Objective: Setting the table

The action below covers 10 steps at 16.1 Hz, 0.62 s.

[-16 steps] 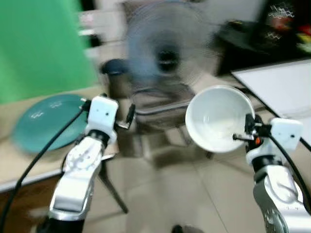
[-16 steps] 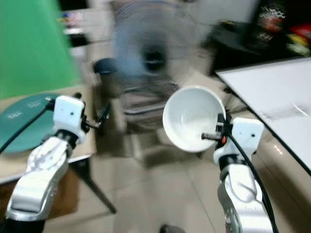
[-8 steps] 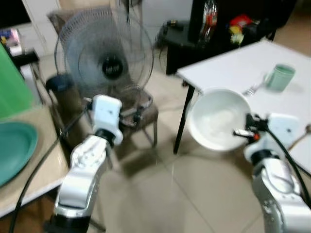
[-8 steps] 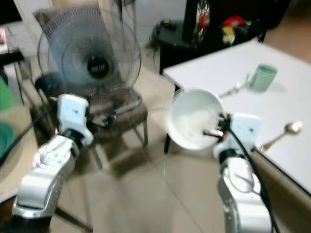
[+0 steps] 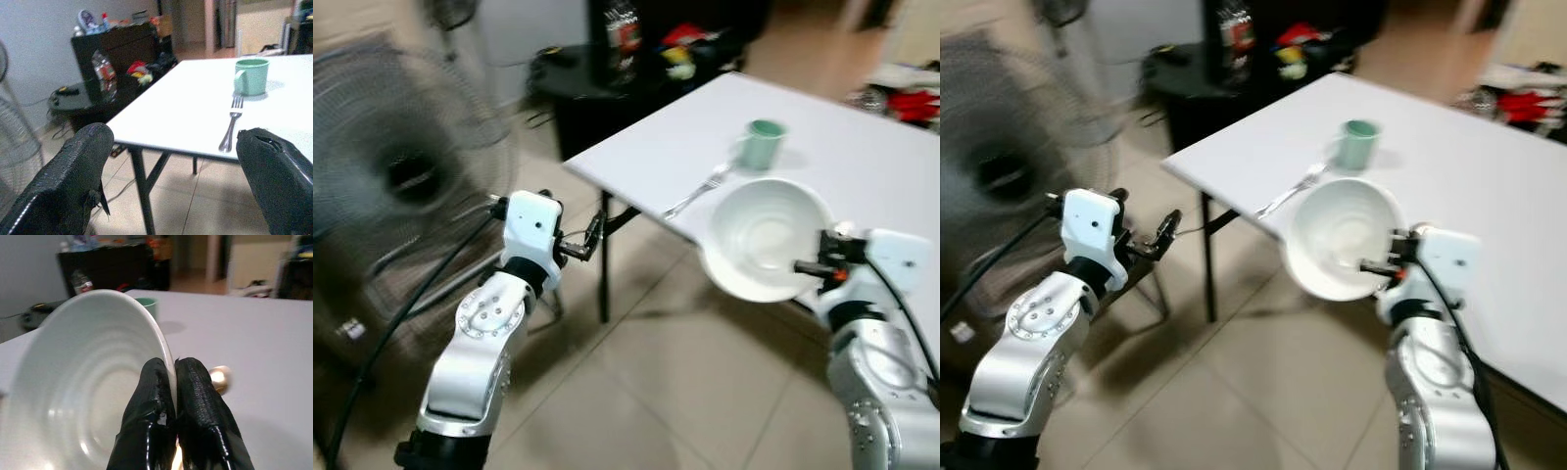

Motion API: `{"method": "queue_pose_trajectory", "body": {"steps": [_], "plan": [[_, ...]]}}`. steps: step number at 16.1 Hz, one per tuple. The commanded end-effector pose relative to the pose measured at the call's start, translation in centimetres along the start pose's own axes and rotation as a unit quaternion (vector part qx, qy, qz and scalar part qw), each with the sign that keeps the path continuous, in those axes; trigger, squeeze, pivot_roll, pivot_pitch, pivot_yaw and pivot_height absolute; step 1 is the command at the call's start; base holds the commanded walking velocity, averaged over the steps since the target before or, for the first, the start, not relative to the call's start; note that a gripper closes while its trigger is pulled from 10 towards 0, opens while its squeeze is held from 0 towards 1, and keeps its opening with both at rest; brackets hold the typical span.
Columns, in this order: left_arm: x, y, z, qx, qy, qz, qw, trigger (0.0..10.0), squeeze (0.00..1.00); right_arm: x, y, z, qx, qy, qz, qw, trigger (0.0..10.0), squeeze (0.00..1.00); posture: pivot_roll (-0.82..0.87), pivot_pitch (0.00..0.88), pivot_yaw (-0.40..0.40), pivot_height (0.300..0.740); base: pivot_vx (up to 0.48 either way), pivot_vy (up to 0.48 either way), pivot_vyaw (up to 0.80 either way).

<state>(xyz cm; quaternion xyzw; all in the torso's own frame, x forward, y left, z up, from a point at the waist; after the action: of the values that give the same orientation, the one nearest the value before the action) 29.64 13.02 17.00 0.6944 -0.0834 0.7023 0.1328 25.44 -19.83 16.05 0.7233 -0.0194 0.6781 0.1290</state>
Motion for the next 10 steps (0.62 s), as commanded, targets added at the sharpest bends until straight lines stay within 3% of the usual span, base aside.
{"method": "queue_pose_trajectory", "body": {"steps": [1, 7, 10], "plan": [[0.1, -0.8, -0.2, 0.009, -0.003, 0.006, 1.000, 10.0, 0.00, 1.6, -1.0, 0.0, 0.020, 0.030, 0.017, 0.999, 10.0, 0.00, 0.00, 0.000, 0.010, 0.740, 0.292, 0.000, -0.79], [-0.1, -0.8, -0.2, 0.008, -0.005, -0.002, 1.000, 10.0, 0.00, 3.3, -0.2, 1.0, 0.024, 0.059, 0.032, 0.997, 10.0, 0.00, 0.00, 0.000, -0.006, 0.740, 0.296, 0.000, -0.78], [-0.2, -1.2, -0.7, 0.018, -0.005, -0.003, 1.000, 10.0, 0.00, 3.4, -0.7, 1.2, 0.055, 0.060, 0.053, 0.995, 10.0, 0.00, 0.02, 0.000, -0.032, 0.740, 0.335, 0.000, 0.00]]}}
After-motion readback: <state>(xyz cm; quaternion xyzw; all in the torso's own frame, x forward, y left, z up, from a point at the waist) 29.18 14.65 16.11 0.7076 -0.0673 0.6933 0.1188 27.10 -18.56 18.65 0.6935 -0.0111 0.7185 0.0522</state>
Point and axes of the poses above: a point about 5 cm out from each wrist's last joint towards the gripper, its own z axis pointing out of the wrist towards the gripper, its own x axis along the axis of the wrist's last joint, y = z × x, the point moved 2 cm from there along z, pointing out of the wrist towards the gripper, and after that the axes turned 13 degrees about -z, right-handed, at the moved point
